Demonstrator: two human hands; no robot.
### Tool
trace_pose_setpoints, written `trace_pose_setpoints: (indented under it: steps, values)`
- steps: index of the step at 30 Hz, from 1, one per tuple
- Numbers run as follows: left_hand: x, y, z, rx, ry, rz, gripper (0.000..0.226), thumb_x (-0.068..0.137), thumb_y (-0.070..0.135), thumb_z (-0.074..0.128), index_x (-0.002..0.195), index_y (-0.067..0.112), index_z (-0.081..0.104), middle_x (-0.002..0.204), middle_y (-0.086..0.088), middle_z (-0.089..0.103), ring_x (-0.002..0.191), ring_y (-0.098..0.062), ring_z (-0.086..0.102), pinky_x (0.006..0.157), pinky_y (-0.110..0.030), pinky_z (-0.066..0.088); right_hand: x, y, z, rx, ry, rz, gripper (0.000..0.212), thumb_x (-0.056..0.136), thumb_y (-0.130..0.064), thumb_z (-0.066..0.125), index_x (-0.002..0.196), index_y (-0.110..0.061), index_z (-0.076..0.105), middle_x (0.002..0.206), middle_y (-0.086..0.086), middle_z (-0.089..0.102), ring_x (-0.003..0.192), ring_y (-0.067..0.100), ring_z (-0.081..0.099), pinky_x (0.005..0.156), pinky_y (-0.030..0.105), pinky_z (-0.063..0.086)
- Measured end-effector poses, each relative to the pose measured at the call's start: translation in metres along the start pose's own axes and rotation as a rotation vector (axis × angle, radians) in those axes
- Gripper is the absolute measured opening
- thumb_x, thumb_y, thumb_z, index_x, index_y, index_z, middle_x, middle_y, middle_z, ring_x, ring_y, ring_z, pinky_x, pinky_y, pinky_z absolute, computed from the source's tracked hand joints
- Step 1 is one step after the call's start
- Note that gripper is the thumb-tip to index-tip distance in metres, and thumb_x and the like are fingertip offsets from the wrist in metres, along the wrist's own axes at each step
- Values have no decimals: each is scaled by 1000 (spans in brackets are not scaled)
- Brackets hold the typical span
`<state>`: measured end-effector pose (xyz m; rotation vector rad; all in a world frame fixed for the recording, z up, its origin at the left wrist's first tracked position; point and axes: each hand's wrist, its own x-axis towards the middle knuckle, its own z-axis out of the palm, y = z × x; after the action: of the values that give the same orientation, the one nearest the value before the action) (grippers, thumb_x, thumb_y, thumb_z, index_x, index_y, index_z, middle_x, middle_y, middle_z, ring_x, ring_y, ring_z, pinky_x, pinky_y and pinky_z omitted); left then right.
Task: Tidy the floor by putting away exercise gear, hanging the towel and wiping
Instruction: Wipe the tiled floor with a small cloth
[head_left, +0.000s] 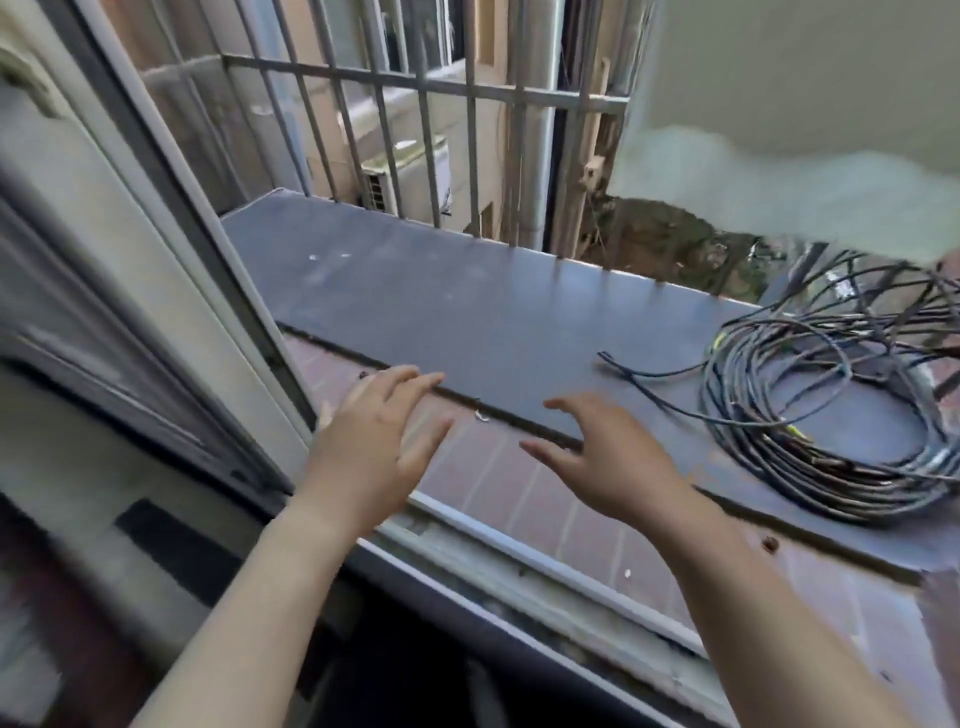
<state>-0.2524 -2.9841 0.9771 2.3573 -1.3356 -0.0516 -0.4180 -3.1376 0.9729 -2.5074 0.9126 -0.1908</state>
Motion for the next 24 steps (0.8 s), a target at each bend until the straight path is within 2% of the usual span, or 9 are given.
trace_pose_setpoints:
  steps: [4, 7, 13, 16, 21, 24]
  values:
    - [-37, 1, -6, 71, 7, -189, 55, 87, 63, 25, 134, 40, 40, 143, 14, 37, 134, -11, 31, 105, -61, 28, -1, -8, 7, 7, -88, -148, 57, 85, -58, 52, 130, -23, 49, 132, -3, 52, 122, 20, 47, 99, 38, 41]
    - [-74, 8, -8, 71, 26, -328, 50, 87, 61, 36, 133, 42, 39, 144, 16, 35, 135, -11, 28, 108, -61, 24, -6, -18, 14, -7, -166, -277, 56, 86, -57, 51, 131, -24, 47, 136, -3, 49, 124, 19, 45, 100, 35, 40]
    - [-160, 29, -6, 59, 44, -641, 51, 87, 60, 40, 135, 43, 37, 147, 18, 29, 138, -8, 18, 112, -57, 15, -30, -44, 49, 95, -380, -516, 55, 86, -58, 50, 128, -23, 50, 130, -4, 51, 117, 17, 51, 97, 34, 42]
    - [-209, 38, -7, 55, 57, -800, 52, 86, 60, 37, 135, 44, 36, 148, 18, 28, 139, -7, 17, 112, -58, 15, -51, -66, 68, 127, -494, -648, 54, 85, -55, 53, 126, -21, 53, 128, -4, 54, 117, 14, 50, 95, 26, 39]
    - [-277, 58, -11, 40, 149, -1005, 53, 86, 61, 34, 135, 43, 38, 149, 17, 27, 139, -10, 17, 113, -57, 13, -92, -100, 82, 85, -638, -847, 53, 87, -56, 51, 128, -22, 51, 128, -4, 53, 116, 15, 51, 94, 29, 43]
    - [-321, 67, -6, 12, 232, -1107, 66, 78, 72, 24, 134, 42, 40, 147, 15, 30, 137, -14, 24, 112, -56, 19, -119, -121, 88, 59, -694, -960, 52, 87, -55, 52, 127, -22, 52, 126, -3, 53, 115, 17, 52, 94, 32, 45]
